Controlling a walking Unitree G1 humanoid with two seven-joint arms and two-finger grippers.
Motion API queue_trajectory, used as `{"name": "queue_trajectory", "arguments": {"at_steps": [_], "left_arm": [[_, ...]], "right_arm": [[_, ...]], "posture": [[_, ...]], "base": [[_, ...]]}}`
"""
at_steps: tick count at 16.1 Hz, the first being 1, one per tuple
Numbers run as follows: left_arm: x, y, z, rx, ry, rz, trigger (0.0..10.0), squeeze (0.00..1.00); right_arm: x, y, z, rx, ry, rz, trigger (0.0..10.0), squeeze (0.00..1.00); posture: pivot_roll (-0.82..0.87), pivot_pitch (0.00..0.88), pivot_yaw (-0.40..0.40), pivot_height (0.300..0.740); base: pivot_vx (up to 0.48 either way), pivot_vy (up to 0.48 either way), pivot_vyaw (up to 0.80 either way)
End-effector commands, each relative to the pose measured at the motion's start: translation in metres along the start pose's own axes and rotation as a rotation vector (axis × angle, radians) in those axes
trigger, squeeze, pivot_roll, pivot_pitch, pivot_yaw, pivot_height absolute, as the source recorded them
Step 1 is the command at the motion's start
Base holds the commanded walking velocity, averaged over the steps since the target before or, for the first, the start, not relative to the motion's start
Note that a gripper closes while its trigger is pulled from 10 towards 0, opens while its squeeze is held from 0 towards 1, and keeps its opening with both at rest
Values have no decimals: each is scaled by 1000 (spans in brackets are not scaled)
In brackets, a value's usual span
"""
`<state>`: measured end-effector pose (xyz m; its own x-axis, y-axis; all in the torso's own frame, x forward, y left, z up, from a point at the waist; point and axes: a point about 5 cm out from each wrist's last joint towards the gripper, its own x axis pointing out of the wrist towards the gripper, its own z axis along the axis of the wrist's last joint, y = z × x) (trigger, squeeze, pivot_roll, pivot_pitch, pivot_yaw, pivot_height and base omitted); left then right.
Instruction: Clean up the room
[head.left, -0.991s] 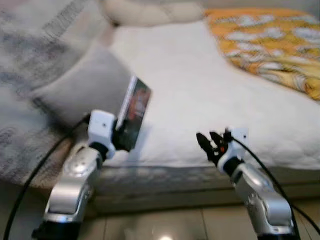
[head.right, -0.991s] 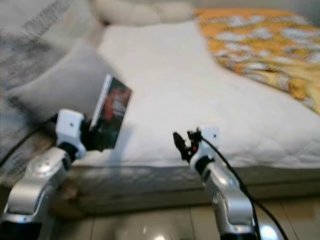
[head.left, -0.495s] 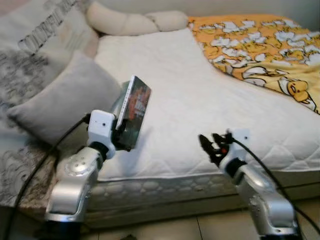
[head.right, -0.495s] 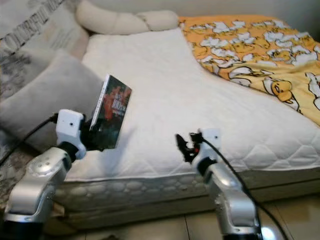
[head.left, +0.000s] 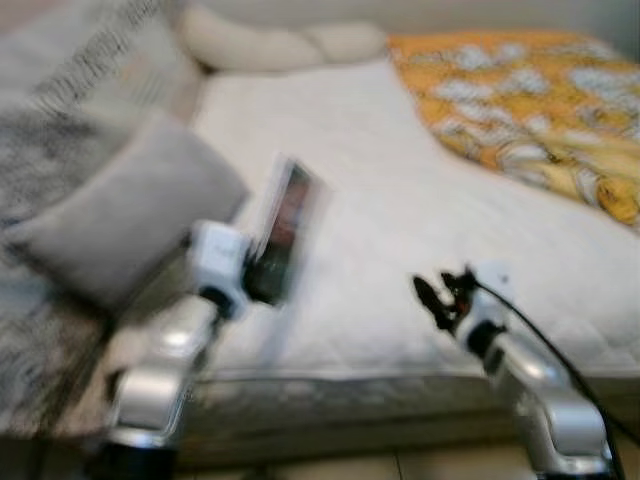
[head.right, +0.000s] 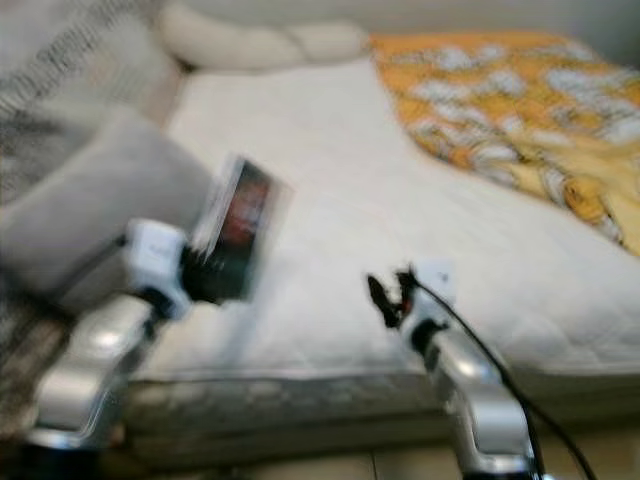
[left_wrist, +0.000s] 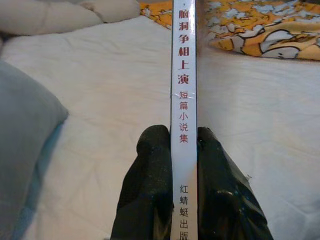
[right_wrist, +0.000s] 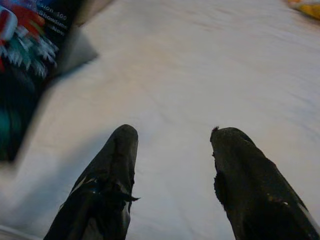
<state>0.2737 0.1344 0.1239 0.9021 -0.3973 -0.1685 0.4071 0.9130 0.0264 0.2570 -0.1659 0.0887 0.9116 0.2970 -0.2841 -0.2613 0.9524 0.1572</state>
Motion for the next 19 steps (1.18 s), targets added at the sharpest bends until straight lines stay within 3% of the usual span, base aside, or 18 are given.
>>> {"name": "queue_trajectory", "arguments": {"at_steps": [1, 19], "left_arm": [[-4, 13, 13, 32, -56, 49, 10000, 0], [-4, 9, 12, 31, -47, 20, 10000, 0]], "right_arm": [[4, 12, 4, 22, -27, 40, 10000, 0], [0, 8, 0, 43, -18, 18, 10000, 0]], "posture": [[28, 0, 31, 740], [12, 0, 45, 740]], "base": [[300, 0, 413], [303, 0, 0]]}}
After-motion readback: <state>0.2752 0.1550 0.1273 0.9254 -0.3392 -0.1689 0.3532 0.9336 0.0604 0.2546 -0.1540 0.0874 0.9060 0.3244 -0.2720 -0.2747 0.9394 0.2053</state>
